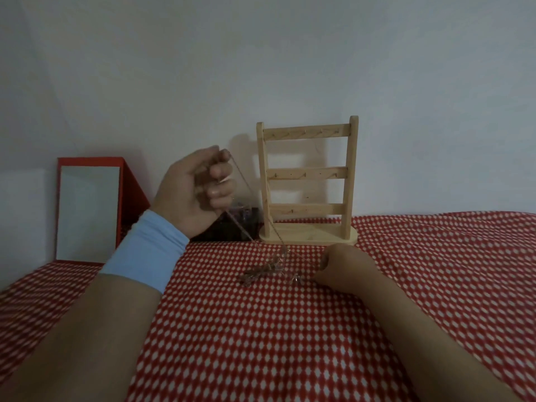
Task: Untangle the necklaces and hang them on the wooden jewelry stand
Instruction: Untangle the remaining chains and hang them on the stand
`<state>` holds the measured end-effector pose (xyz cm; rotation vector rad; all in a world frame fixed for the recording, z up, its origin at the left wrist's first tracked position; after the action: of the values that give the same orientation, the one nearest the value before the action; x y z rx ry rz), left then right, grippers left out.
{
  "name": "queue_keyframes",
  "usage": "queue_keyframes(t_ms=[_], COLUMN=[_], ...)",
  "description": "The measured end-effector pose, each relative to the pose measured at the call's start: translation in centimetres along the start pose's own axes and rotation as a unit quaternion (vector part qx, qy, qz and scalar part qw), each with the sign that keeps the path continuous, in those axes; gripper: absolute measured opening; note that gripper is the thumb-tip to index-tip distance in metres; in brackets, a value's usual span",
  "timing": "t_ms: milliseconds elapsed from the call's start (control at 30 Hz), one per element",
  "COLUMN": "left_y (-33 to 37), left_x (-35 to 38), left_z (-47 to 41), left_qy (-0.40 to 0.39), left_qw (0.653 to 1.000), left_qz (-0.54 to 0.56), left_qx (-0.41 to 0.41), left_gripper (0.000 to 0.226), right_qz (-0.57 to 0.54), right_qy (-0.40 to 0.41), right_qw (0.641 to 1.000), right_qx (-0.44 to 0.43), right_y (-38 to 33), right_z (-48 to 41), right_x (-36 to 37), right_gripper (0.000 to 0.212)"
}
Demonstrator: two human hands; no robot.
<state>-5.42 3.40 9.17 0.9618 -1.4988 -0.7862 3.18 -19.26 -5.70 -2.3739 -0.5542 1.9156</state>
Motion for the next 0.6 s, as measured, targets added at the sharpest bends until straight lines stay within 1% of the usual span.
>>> queue_keyframes(t_ms=[67,133,167,200,233,267,300,333,367,400,433,467,500,533,567,600], left_y=[0.6,0.7,0.5,0.3,0.2,0.0,-0.1,-0.3,-0.4,-0.5,-0.4,-0.4,-0.2,-0.1,-0.2,-0.4], left_x=[0.1,0.1,0.1,0.1,0.0,-0.1,-0.3,-0.6,-1.2,-1.8,-2.6,-3.3,-4.1,-4.8,-5.2,-5.7], left_z=[-0.1,-0.2,-0.3,-0.4,-0.4,-0.5,-0.4,-0.3,-0.3,-0.2,-0.2,-0.2,-0.2,-0.1,-0.1,0.0], left_qy=[-0.009,-0.019,-0.021,-0.016,-0.007,0.004,0.015,0.025,0.036,0.054,0.083,0.119,0.156,0.183,0.194,0.198], left_qw=[1.0,0.998,0.994,0.986,0.974,0.96,0.946,0.933,0.922,0.91,0.895,0.874,0.845,0.814,0.788,0.769], left_qz=[0.0,-0.055,-0.105,-0.163,-0.22,-0.273,-0.317,-0.351,-0.379,-0.404,-0.43,-0.461,-0.498,-0.533,-0.564,-0.588], left_qx=[0.012,0.02,0.026,0.035,0.046,0.057,0.065,0.069,0.07,0.071,0.078,0.093,0.116,0.138,0.151,0.155], left_gripper=[0.019,0.016,0.019,0.024,0.029,0.031,0.032,0.033,0.032,0.03,0.026,0.021,0.016,0.014,0.014,0.015], right_qz=[0.01,-0.003,-0.045,-0.124,-0.251,-0.41,-0.555,-0.66,-0.716,-0.724,-0.696,-0.643,-0.582,-0.525,-0.476,-0.44], right_qy=[-0.004,-0.002,0.002,0.005,-0.001,-0.016,-0.038,-0.062,-0.079,-0.086,-0.079,-0.061,-0.04,-0.022,-0.009,-0.001], right_qw=[1.0,1.0,0.999,0.992,0.965,0.904,0.814,0.721,0.656,0.644,0.677,0.734,0.79,0.834,0.867,0.888], right_qx=[-0.001,0.001,0.009,0.029,0.069,0.12,0.167,0.202,0.224,0.231,0.226,0.211,0.189,0.168,0.149,0.133], right_y=[-0.1,-0.4,-0.6,-0.8,-0.9,-1.2,-1.5,-1.9,-2.0,-2.1,-2.0,-2.0,-2.1,-2.4,-2.7,-3.1], right_z=[-0.1,-0.3,-0.3,-0.4,-0.5,-0.5,-0.5,-0.6,-0.6,-0.8,-1.0,-1.2,-1.4,-1.6,-1.8,-1.9], right_x=[0.1,0.2,0.1,0.1,0.0,0.1,0.2,0.2,0.2,0.3,0.3,0.3,0.1,0.0,-0.3,-0.6], right_gripper=[0.022,0.011,0.012,0.018,0.024,0.026,0.024,0.021,0.02,0.017,0.015,0.014,0.015,0.015,0.014,0.013])
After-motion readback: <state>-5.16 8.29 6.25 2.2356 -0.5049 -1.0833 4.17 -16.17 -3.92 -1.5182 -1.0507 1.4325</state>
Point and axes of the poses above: each hand's wrist, its own z-axis away from the middle knuckle, its own x-axis out of the palm, y = z × x, the point moved 4 cm from there along -z, towards the middle knuckle, and after that the axes turned 10 degrees about y, right-handed, at the moved point
